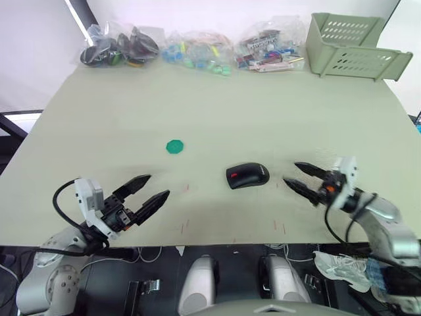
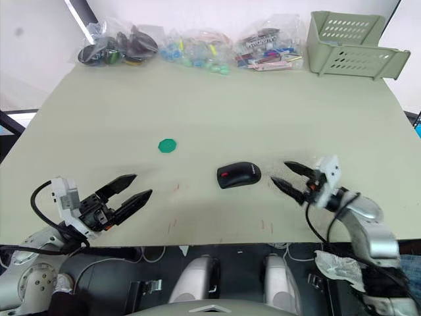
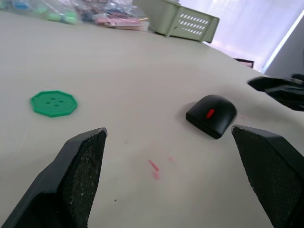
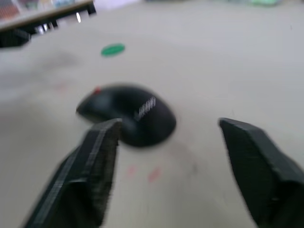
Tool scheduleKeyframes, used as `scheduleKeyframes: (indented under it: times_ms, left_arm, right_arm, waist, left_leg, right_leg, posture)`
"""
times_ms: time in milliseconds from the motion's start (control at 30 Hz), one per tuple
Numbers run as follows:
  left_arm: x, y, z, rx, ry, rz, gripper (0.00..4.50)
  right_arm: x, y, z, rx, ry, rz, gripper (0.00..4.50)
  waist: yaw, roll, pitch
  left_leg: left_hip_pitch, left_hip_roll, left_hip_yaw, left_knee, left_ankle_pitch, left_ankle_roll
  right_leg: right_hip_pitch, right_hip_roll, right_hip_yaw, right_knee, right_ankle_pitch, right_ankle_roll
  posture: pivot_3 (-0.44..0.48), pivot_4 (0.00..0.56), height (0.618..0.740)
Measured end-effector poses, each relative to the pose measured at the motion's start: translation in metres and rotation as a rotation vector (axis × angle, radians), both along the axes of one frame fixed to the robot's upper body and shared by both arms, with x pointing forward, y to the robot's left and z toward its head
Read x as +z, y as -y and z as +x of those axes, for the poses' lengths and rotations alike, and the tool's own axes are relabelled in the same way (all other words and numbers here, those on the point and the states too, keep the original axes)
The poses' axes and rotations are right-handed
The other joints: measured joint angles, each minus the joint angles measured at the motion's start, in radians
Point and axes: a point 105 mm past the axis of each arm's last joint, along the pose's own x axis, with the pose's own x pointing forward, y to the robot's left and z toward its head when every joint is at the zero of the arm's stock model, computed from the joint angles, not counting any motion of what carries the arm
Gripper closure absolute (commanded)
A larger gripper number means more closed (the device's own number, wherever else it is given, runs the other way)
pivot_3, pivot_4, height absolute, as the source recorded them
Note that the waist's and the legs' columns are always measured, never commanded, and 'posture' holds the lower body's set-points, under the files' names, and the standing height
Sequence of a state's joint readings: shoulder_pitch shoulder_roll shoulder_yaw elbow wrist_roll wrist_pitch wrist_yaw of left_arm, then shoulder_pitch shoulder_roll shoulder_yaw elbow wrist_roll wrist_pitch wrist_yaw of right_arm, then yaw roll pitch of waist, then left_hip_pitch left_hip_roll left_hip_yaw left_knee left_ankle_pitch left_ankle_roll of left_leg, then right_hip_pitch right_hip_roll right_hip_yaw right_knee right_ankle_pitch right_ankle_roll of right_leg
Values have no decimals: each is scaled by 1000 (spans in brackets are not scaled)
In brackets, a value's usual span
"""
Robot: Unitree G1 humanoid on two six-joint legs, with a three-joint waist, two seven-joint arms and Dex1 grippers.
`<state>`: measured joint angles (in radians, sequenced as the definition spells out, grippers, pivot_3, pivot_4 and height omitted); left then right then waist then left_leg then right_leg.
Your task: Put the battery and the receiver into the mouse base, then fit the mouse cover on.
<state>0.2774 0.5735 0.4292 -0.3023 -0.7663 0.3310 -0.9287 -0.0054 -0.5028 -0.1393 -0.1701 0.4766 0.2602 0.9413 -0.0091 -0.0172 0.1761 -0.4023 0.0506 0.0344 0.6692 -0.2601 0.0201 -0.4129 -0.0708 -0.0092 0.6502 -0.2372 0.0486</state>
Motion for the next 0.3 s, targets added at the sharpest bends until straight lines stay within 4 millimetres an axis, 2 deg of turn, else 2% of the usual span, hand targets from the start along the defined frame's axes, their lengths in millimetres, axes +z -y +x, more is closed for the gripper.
scheduleKeyframes:
  times_ms: [200,300]
  left_arm:
    - [-13,-9,-4,86,-62,51,0]
    - [-16,-11,-6,100,-74,64,0]
  right_arm:
    - [-4,43,-29,-82,-57,-90,20]
    - [-4,48,-36,-90,-62,-106,20]
  waist:
    - [-2,0,0]
    - [-2,0,0]
  left_leg:
    - [1,1,3,0,0,0]
    - [1,2,3,0,0,0]
  right_leg:
    - [0,0,1,-2,-2,-2]
    - [0,0,2,-2,-3,-1]
  posture:
    - [0,150,740]
    - [0,150,740]
